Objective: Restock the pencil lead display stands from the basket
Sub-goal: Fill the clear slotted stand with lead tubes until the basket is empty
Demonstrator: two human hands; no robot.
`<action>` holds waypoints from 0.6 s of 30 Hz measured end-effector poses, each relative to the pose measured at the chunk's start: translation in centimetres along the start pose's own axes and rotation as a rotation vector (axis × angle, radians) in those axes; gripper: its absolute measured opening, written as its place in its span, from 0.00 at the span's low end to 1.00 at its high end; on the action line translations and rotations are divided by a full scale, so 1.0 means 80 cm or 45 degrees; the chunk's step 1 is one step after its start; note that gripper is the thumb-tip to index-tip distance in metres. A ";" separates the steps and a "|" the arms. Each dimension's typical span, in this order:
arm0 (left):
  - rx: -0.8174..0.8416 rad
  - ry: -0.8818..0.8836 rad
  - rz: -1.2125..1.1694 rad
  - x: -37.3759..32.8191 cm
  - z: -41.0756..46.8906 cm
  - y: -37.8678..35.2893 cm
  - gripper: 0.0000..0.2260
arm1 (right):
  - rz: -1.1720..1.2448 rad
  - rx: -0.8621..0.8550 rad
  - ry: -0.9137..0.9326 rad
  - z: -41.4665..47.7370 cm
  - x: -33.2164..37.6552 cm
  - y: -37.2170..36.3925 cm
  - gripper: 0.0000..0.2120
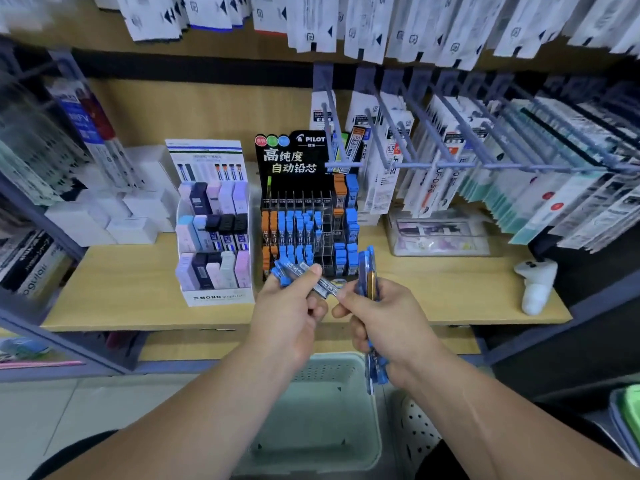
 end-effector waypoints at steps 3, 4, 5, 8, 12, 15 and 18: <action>-0.015 0.034 -0.051 0.005 0.025 0.005 0.12 | 0.088 -0.012 -0.068 0.025 -0.005 -0.006 0.04; -0.021 0.040 -0.063 0.005 0.032 0.006 0.12 | 0.124 -0.012 -0.094 0.032 -0.006 -0.009 0.05; -0.030 0.045 -0.075 0.005 0.038 0.007 0.12 | 0.155 -0.005 -0.113 0.037 -0.006 -0.011 0.05; -0.034 0.069 -0.121 0.010 0.050 0.009 0.12 | 0.225 0.032 -0.134 0.048 -0.005 -0.019 0.05; -0.018 0.106 -0.181 0.015 0.061 0.007 0.13 | 0.215 0.041 -0.102 0.057 0.001 -0.021 0.05; -0.011 0.080 -0.191 0.010 0.065 0.004 0.13 | 0.206 0.003 -0.085 0.062 0.003 -0.019 0.05; -0.013 0.057 -0.168 0.007 0.067 0.002 0.12 | 0.190 -0.058 -0.083 0.064 0.001 -0.016 0.05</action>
Point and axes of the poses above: each hand's wrist, its own z-axis towards the middle knuckle, its own y-axis out of the back of the hand, x = y × z, the point moved 9 cm from there along z, towards the middle knuckle, and after that the axes turned 7 degrees about -y, right-handed, at the moved point
